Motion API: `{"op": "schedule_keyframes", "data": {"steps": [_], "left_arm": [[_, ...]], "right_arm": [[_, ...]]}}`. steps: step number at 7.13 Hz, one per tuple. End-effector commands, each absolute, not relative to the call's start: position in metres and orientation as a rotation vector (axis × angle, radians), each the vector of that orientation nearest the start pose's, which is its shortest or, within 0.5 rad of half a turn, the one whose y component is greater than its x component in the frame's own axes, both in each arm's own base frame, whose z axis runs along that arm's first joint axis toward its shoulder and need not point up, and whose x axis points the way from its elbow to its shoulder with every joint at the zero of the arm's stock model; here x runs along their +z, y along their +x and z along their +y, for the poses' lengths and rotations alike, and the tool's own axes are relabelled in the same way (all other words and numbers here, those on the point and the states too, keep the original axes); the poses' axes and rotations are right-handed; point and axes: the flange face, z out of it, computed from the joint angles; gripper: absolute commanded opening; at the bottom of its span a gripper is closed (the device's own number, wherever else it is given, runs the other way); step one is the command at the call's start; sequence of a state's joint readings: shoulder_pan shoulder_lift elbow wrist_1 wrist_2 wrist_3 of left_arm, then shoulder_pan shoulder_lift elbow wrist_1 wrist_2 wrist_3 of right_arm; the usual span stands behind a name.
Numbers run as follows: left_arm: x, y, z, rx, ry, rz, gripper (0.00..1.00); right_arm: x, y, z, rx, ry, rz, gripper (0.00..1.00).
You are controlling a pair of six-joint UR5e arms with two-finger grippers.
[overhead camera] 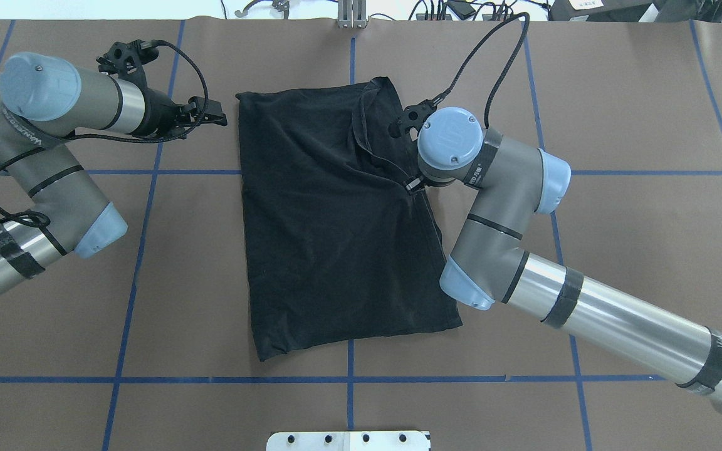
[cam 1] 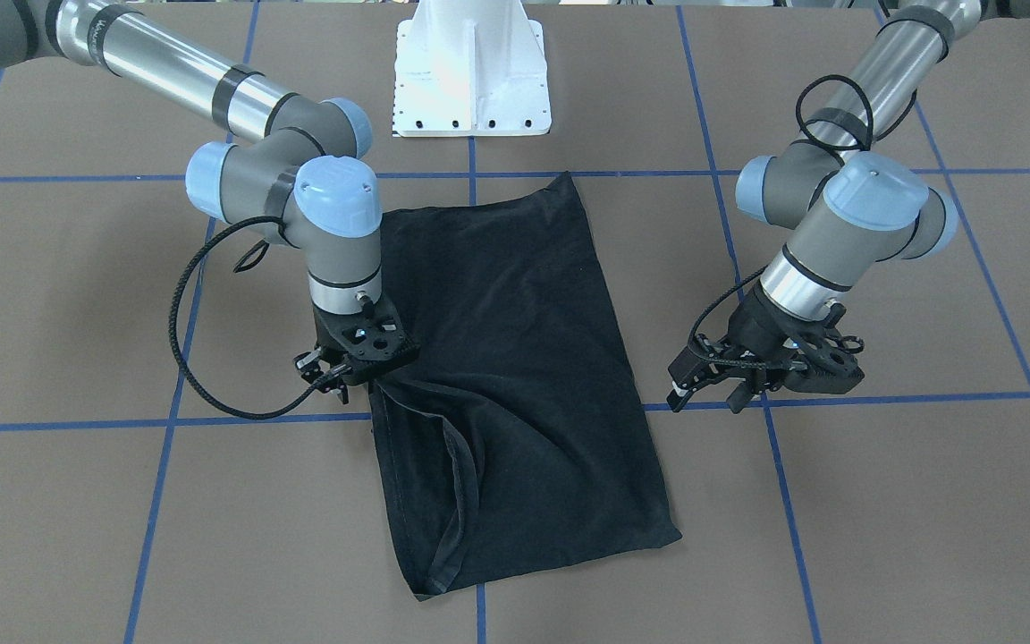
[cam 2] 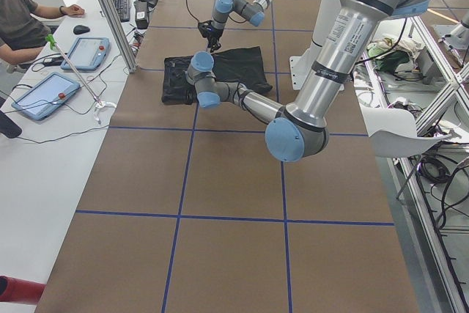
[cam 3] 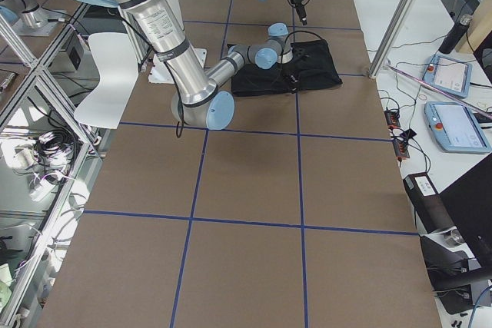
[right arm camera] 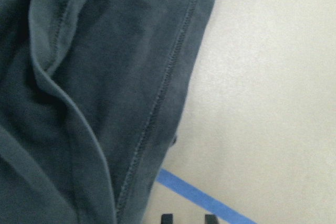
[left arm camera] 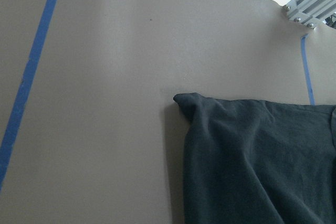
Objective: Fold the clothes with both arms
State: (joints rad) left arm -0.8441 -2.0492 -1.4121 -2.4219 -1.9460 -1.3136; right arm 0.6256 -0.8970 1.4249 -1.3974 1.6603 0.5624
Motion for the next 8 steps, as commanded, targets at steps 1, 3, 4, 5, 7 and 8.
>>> {"op": "schedule_keyframes", "data": {"steps": [1,3,4,5,7,8], "left_arm": [[0.359,0.391,-0.579,-0.294,0.317,1.165,1.00],[0.359,0.391,-0.580,-0.294,0.318,1.165,1.00],[0.359,0.391,-0.580,-0.294,0.318,1.165,1.00],[0.360,0.391,-0.579,-0.292,0.317,1.164,1.00],[0.362,0.391,-0.578,-0.293,0.316,1.161,1.00],[0.367,0.390,-0.578,-0.292,0.314,1.156,1.00]], "right_arm": [[0.310,-0.506,-0.547,-0.422,0.440,-0.580,0.25],[0.289,-0.504,-0.549,-0.408,0.456,-0.607,0.34],[0.269,-0.509,-0.550,-0.386,0.471,-0.628,0.35],[0.247,-0.517,-0.555,-0.316,0.461,-0.650,0.35],[0.221,-0.540,-0.566,-0.294,0.472,-0.662,0.29],[0.224,-0.560,-0.582,-0.287,0.499,-0.686,0.25]]}}
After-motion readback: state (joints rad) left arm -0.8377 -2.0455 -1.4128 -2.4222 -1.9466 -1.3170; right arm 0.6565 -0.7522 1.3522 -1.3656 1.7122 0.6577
